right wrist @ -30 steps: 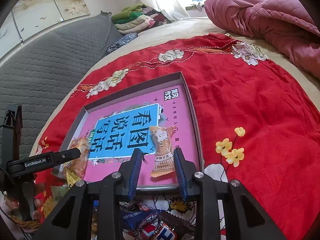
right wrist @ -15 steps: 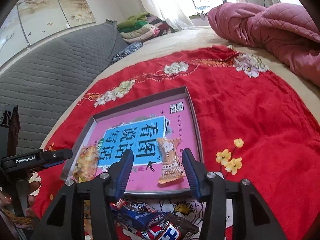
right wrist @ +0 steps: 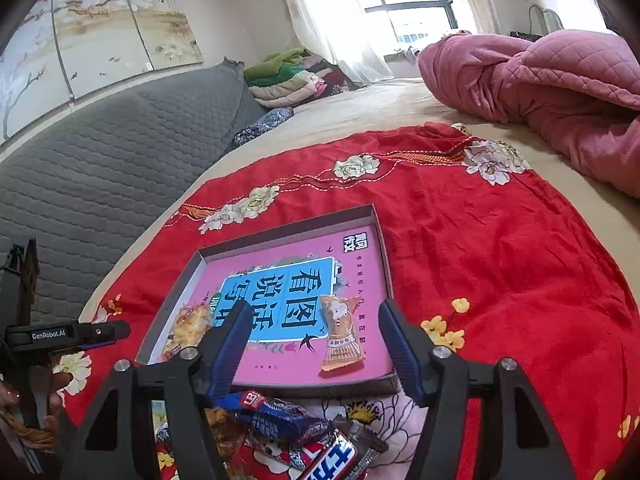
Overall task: Organize snacks
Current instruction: 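Lower the puff bag into the tray and open the left gripper while the right releases the pastry, then grasp the blue-labelled chocolate bar with the right gripper while the left grasps the green-labelled bag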
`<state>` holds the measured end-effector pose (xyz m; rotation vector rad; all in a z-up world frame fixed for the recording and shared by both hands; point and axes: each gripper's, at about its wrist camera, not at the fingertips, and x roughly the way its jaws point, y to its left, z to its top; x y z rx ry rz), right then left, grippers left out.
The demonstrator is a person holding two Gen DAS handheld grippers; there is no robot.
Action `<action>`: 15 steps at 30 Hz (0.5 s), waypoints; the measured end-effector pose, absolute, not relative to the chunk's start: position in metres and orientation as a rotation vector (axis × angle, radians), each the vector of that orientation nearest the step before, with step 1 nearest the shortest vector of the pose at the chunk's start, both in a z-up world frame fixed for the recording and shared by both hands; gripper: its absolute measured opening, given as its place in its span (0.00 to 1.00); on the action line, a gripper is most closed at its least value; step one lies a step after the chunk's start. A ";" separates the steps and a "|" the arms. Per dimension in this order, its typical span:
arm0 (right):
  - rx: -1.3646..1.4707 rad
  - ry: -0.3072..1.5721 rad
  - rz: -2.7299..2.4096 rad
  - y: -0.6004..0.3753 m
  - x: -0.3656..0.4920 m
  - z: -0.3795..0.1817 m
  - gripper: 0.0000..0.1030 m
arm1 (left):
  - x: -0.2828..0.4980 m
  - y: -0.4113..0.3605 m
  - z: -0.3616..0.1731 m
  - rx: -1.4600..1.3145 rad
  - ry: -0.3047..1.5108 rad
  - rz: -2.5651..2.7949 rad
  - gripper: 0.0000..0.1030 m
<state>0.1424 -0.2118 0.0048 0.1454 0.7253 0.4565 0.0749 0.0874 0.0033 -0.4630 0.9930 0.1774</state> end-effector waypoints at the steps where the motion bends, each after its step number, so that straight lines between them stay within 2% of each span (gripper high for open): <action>1: 0.149 0.725 0.453 -0.214 0.140 0.005 0.64 | 0.073 0.089 0.003 -0.467 0.999 0.178 0.66; 15: 0.191 0.782 0.402 -0.229 0.111 0.007 0.66 | 0.043 0.092 -0.010 -0.479 1.070 0.142 0.66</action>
